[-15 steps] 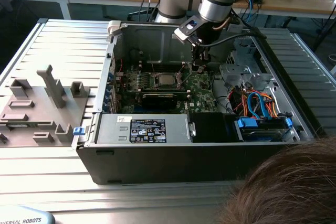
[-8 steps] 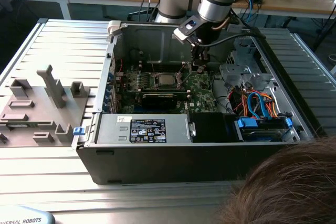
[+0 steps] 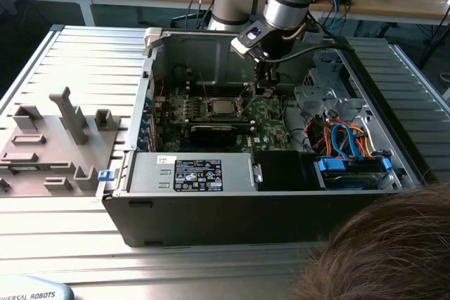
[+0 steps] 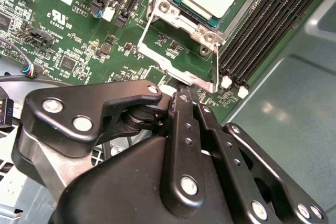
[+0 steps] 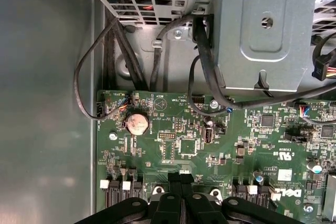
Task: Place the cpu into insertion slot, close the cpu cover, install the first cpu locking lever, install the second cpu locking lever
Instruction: 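Close the cpu cover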
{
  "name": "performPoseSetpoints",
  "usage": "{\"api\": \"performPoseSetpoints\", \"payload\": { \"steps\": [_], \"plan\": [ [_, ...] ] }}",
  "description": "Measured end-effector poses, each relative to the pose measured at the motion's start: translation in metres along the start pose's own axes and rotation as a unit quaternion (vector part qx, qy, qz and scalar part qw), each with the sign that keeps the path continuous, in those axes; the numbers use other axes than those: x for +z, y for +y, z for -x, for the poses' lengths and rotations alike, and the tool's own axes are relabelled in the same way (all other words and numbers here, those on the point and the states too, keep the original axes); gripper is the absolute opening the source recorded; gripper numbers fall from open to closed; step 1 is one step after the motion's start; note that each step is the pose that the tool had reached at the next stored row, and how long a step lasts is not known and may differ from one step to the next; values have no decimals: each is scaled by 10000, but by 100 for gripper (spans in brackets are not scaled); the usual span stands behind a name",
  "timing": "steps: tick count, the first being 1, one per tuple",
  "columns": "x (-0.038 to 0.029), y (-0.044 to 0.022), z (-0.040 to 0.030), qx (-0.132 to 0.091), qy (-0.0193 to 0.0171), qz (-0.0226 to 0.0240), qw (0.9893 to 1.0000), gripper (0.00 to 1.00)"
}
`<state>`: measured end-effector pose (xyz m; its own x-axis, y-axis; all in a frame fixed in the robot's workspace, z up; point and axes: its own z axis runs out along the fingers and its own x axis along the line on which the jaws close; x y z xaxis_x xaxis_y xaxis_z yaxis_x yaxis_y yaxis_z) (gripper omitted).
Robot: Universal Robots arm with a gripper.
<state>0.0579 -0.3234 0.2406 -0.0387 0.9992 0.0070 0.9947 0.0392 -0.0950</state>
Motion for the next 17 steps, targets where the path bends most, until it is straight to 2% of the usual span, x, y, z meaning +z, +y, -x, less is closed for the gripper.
{"api": "performPoseSetpoints", "payload": {
  "steps": [17],
  "plan": [
    [8, -69, -3, 0, 0, 0, 10000, 11]
  ]
}}
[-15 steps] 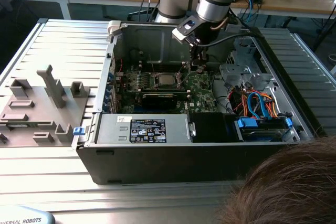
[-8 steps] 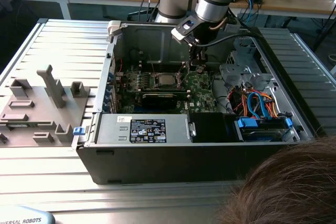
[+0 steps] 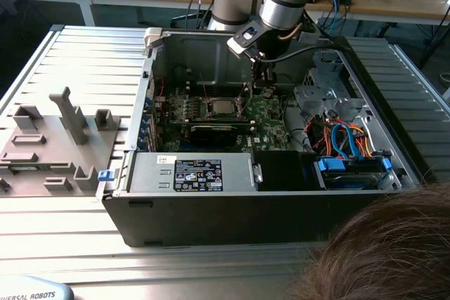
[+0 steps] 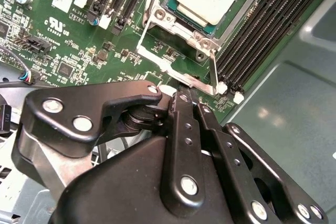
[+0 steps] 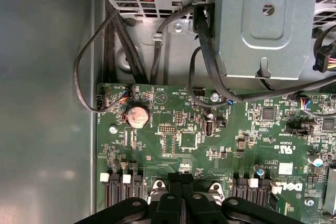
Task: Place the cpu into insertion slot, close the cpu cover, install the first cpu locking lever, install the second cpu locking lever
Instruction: 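Close the cpu cover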
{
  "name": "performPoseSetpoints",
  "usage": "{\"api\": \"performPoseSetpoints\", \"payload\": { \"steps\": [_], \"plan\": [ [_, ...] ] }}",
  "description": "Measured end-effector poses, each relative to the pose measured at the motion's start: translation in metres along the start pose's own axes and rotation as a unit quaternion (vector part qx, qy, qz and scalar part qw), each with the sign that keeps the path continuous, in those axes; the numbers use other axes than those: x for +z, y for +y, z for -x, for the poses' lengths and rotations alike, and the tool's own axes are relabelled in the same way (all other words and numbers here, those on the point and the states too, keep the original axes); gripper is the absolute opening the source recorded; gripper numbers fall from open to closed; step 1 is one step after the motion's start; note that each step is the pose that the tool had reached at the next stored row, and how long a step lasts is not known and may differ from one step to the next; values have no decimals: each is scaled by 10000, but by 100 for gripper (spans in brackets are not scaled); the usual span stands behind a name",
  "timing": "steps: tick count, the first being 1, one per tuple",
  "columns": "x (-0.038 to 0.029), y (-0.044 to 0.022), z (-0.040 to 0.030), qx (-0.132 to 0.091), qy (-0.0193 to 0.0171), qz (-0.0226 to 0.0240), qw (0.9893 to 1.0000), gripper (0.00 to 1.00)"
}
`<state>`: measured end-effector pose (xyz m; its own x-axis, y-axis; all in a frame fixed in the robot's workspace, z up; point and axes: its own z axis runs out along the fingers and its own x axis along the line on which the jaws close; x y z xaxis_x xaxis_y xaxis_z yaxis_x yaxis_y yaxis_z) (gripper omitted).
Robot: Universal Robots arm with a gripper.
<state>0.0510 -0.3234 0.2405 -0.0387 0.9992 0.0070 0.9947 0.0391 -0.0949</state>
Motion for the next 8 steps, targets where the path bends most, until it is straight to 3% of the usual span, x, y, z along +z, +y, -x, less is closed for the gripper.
{"api": "performPoseSetpoints", "payload": {
  "steps": [8],
  "plan": [
    [5, -46, -2, 0, 0, 0, 10000, 11]
  ]
}}
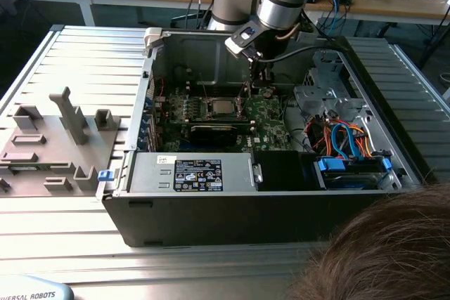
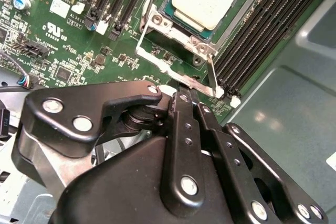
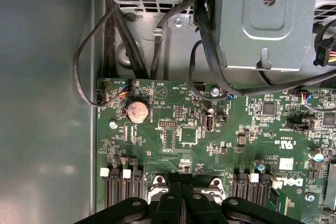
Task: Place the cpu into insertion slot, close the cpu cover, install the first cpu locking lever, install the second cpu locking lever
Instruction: 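Close the cpu cover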
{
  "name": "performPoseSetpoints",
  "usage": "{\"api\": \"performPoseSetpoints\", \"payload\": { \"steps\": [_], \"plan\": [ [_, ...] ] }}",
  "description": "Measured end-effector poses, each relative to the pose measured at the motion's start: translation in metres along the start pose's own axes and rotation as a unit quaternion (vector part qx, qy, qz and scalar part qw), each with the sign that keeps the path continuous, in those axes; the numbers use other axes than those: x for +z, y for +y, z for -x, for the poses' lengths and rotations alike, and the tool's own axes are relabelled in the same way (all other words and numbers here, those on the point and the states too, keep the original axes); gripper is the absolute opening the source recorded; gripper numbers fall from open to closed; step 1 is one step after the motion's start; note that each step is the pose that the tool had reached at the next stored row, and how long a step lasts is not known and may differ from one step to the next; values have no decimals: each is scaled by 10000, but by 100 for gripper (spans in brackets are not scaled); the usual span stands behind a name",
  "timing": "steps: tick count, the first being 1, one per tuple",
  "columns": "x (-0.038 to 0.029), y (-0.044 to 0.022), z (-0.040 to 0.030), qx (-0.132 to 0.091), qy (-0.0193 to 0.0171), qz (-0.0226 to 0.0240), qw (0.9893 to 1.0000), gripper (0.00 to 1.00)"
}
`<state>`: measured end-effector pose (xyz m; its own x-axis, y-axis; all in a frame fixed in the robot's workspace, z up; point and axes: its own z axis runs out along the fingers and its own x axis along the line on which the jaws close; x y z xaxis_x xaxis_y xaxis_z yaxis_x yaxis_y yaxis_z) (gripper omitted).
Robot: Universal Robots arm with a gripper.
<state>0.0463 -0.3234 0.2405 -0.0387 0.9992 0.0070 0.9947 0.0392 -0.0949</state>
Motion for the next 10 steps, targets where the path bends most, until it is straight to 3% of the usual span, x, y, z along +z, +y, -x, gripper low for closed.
{"api": "performPoseSetpoints", "payload": {
  "steps": [10],
  "plan": [
    [6, -62, -2, 0, 0, 0, 10000, 11]
  ]
}}
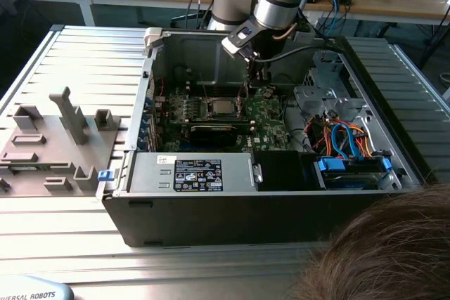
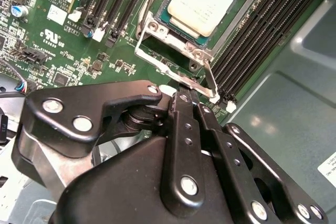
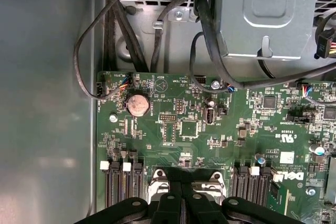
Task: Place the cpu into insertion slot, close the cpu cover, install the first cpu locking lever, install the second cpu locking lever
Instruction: 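Close the cpu cover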
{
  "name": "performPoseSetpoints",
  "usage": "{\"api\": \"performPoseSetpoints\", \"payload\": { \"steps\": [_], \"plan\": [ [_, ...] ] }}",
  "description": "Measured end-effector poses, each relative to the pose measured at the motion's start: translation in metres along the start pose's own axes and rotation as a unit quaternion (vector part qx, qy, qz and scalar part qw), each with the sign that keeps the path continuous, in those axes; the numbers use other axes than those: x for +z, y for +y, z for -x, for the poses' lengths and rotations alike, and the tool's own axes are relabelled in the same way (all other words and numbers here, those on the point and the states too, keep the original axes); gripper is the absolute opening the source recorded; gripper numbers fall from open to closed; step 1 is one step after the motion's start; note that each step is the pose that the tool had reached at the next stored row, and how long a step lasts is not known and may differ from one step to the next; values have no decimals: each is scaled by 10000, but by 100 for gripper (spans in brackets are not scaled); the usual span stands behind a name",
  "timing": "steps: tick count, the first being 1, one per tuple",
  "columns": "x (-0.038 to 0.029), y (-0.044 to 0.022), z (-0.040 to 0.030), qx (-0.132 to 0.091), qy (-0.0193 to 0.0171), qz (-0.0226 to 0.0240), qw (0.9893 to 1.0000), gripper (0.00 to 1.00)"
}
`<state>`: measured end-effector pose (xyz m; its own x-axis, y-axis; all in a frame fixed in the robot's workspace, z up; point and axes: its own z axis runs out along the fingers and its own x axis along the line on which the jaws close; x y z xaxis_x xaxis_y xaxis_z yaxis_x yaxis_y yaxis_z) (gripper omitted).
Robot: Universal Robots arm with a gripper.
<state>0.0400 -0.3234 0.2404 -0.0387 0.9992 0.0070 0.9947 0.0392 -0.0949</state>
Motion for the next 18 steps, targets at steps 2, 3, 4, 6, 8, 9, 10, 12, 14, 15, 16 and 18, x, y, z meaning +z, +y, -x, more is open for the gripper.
{"api": "performPoseSetpoints", "payload": {
  "steps": [2, 3, 4, 6, 8, 9, 10, 12, 14, 15, 16, 18],
  "plan": [
    [1, -14, -1, 0, 0, 0, 10000, 11],
    [2, -21, -1, 0, 0, 0, 10000, 11],
    [3, -28, -1, 0, 0, 0, 10000, 11],
    [3, -36, -1, 0, 0, 0, 10000, 11],
    [4, -40, -2, 0, 0, 0, 10000, 11],
    [4, -42, -2, 0, 0, 0, 10000, 11],
    [4, -44, -2, 0, 0, 0, 10000, 11],
    [6, -54, -2, 0, 0, 0, 10000, 11],
    [6, -60, -2, 0, 0, 0, 10000, 11],
    [6, -63, -2, 0, 0, 0, 10000, 11],
    [7, -66, -3, 0, 0, 0, 10000, 11],
    [7, -72, -3, 0, 0, 0, 10000, 11]
  ]
}}
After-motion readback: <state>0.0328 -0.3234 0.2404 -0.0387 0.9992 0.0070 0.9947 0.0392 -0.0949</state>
